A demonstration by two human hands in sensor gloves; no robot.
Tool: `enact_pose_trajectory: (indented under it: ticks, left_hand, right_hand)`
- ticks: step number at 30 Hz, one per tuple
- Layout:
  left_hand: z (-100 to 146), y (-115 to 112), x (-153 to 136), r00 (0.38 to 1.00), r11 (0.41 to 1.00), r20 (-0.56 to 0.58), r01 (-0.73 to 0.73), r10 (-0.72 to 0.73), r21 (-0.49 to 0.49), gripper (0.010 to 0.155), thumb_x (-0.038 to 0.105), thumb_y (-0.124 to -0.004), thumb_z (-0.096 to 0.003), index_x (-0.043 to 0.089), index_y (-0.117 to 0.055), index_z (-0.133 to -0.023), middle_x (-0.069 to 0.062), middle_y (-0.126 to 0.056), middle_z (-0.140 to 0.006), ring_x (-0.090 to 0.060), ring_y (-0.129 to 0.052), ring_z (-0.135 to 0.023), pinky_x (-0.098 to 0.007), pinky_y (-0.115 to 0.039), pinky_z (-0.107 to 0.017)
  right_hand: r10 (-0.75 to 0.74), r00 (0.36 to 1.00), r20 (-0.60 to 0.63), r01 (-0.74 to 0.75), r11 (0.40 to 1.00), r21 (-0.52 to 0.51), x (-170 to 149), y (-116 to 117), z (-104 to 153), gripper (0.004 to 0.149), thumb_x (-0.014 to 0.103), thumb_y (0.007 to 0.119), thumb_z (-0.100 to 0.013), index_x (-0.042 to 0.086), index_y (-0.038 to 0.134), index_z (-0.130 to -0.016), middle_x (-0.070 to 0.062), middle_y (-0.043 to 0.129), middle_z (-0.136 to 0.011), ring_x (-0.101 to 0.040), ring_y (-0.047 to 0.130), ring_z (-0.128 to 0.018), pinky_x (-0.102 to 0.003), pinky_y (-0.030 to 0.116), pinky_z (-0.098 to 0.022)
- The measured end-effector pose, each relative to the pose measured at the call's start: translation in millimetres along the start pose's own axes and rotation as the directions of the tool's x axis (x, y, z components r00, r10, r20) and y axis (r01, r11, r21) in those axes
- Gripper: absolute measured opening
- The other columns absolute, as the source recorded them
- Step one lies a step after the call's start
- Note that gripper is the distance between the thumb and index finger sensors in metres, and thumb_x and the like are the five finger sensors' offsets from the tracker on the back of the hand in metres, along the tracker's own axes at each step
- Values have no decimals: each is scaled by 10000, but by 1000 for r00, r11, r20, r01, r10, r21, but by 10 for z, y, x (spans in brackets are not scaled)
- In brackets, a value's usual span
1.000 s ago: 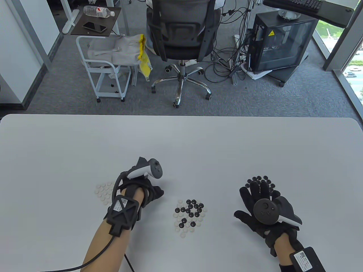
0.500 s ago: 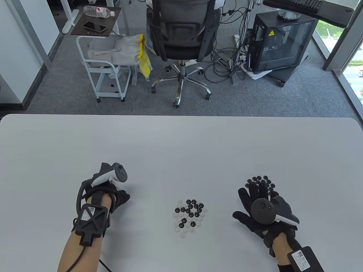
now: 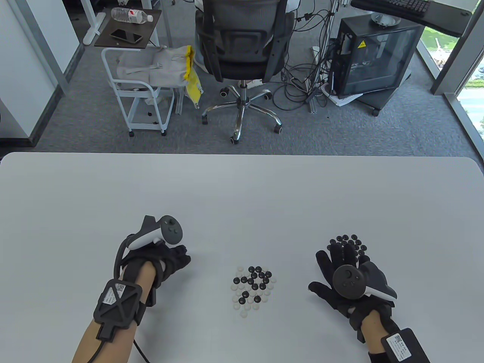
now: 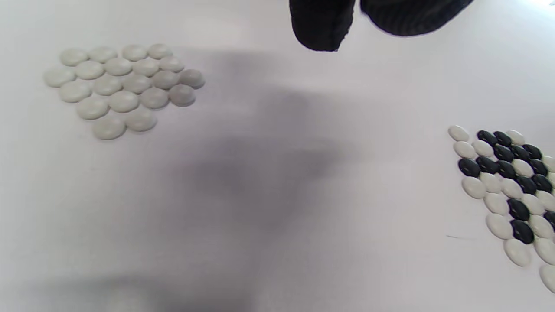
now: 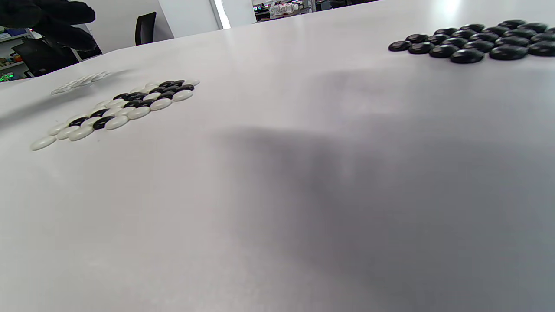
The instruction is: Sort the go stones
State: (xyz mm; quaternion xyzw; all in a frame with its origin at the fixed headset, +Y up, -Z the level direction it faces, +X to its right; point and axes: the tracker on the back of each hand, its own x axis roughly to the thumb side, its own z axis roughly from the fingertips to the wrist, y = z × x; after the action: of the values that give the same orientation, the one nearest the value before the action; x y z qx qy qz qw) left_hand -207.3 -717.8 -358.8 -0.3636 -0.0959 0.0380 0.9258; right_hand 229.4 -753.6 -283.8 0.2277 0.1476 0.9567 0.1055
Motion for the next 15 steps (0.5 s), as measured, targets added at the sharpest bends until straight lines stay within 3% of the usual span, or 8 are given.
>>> enact_pose_trajectory:
  ticks: [7, 15]
  left_hand:
    - [-85, -12, 546, 989, 998, 134, 61, -58, -18, 700, 556, -508, -498, 322, -523, -1157, -204, 113, -1125, -541, 171, -919, -816, -16, -536]
    - [-339, -216, 952, 971, 987, 209, 137, -116, -87, 700, 553, -505, -499, 328, -481, -1161, -204, 132, -1111, -541, 176, -913, -819, -27, -543]
  right_hand:
    - [9, 1000, 7, -8, 999, -42, 29, -31, 21, 849, 522, 506, -645, -40, 166, -1183, -473, -21, -1088, -678, -95, -878, -873, 40, -528]
    - [4, 1000, 8, -4, 1000, -28, 25, -24, 24, 850, 521, 506, -646, -42, 162, -1182, -471, -12, -1092, -682, -86, -885, -876, 46, -530]
